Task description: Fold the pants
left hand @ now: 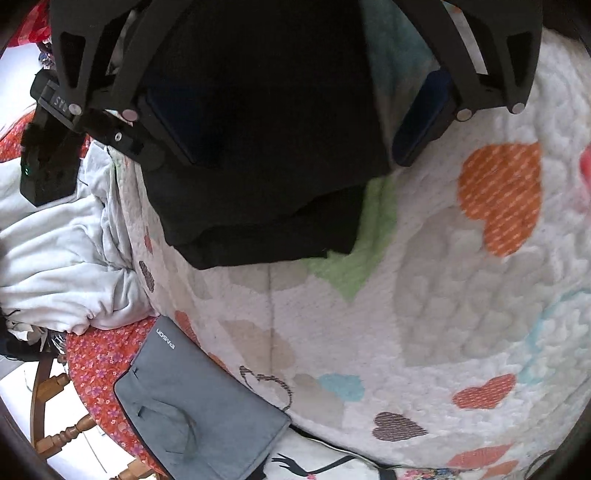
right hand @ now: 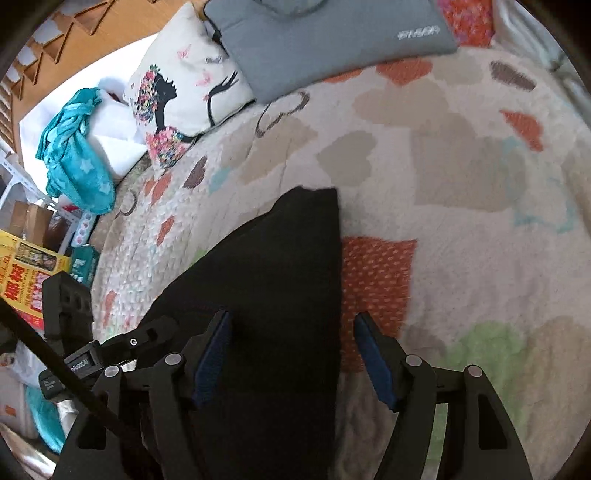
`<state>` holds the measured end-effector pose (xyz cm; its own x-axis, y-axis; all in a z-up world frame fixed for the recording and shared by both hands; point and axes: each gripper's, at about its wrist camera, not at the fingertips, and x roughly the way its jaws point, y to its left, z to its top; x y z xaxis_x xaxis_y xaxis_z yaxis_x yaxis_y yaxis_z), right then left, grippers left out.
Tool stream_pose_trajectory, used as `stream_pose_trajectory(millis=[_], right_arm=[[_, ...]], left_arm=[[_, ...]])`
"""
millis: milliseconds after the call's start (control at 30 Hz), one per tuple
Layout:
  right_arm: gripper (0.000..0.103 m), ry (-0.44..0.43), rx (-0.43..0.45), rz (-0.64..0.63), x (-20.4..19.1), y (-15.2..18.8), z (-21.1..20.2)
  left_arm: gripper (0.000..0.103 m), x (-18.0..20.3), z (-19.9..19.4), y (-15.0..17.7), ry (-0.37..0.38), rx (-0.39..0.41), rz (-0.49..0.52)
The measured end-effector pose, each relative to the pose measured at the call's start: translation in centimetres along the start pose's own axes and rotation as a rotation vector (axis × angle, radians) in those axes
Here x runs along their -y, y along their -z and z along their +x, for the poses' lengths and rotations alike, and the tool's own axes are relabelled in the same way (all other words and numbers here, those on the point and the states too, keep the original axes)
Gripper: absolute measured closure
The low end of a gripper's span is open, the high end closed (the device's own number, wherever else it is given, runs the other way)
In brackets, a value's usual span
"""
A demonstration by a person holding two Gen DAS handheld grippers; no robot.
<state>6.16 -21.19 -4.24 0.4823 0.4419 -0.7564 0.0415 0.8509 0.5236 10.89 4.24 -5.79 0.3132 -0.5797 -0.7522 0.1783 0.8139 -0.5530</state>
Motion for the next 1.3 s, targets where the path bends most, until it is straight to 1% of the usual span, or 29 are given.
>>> stream_pose_trajectory(millis=[67,100,133,167,200,233,267,367,500,567,633,767,867,933,967,1000,1033,1067,1100,1167,1200,1233,1300], right_arm=[[0.019,-0.054,-0.04,0.047,0.5,-0.6,1.5],[0.018,-0.085,-0.037,0.066,1.0,-0.9,2.0],[0.018,-0.113,-0.022,0.085,1.3,-1.3,2.1],[0.022,-0.131,-0.022,0.106,1.6,-1.5,2.2],[0.033,-0.141,-0.032,0.109,1.6,-1.6,2.2],[0.063,-0.145,-0.044,0.101,1.4,-1.5,2.2],[0.072,-0.152,-0.044,0.083,0.9,-1.4,1.8],[0.079,-0.129,-0.009,-0.001,-1.5,-1.3,0.0],[0.08,-0.091,0.044,-0.1,-4.4,-2.4,-2.1],[0.081,-0.079,0.067,-0.123,-5.1,-3.7,-2.8],[0.081,-0.052,0.088,-0.141,-5.4,-5.6,-3.0],[0.081,-0.017,0.114,-0.119,-4.5,-9.3,-2.4],[0.081,0.013,0.118,-0.086,-2.8,-11.9,-1.1],[0.081,0.048,0.11,-0.052,-1.1,-13.1,0.2],[0.08,0.073,0.099,-0.034,-0.3,-13.4,1.0],[0.079,0.103,0.078,-0.008,0.9,-13.7,2.1],[0.074,0.125,0.055,0.018,2.1,-13.7,3.2],[0.064,0.149,0.035,0.037,3.2,-13.7,4.2],[0.06,0.166,0.038,0.041,3.7,-13.7,4.5],[0.056,0.158,0.061,0.052,4.2,-13.7,4.2],[0.054,0.163,0.07,0.061,4.3,-13.7,3.9],[0.052,0.181,0.086,0.062,4.4,-13.8,3.4],[0.05,0.219,0.128,0.049,4.1,-13.8,1.8]], left_arm=[[0.0,0.6,0.4,0.0,-0.016,0.015,0.024],[0.001,1.0,0.5,0.0,-0.021,0.011,0.048],[0.015,1.4,0.5,0.1,-0.017,0.004,0.071],[0.041,1.7,0.3,0.3,-0.023,0.009,0.087],[0.043,1.7,0.2,0.4,0.008,-0.008,0.089],[0.046,1.6,-0.2,0.5,0.027,-0.004,0.08],[0.047,1.7,-0.5,0.6,0.035,-0.001,0.081],[0.048,2.3,-1.3,0.5,0.037,0.012,0.095],[0.048,2.7,-2.1,-1.2,0.076,0.037,0.07],[0.048,2.9,-2.0,-2.7,0.102,0.051,0.04],[0.048,3.4,-1.6,-4.6,0.104,0.068,0.036],[0.048,4.6,0.5,-8.6,0.088,0.079,0.059],[0.045,4.4,3.0,-11.0,0.091,0.051,0.046],[0.042,3.1,5.5,-12.7,0.062,0.014,-0.007],[0.038,1.9,6.8,-13.3,0.059,-0.02,-0.051],[0.037,0.9,7.8,-13.7,0.089,-0.049,-0.093],[0.037,0.1,8.0,-14.0,0.135,-0.048,-0.132],[0.037,-0.3,7.9,-14.3,0.159,-0.047,-0.152],[0.037,-0.5,7.7,-14.5,0.169,-0.058,-0.16],[0.037,-0.5,6.9,-14.9,0.151,-0.048,-0.147],[0.037,-0.6,6.2,-15.1,0.123,-0.035,-0.135],[0.037,-0.8,5.5,-15.3,0.104,-0.02,-0.133],[0.037,-1.7,3.4,-15.5,0.049,0.025,-0.162]])
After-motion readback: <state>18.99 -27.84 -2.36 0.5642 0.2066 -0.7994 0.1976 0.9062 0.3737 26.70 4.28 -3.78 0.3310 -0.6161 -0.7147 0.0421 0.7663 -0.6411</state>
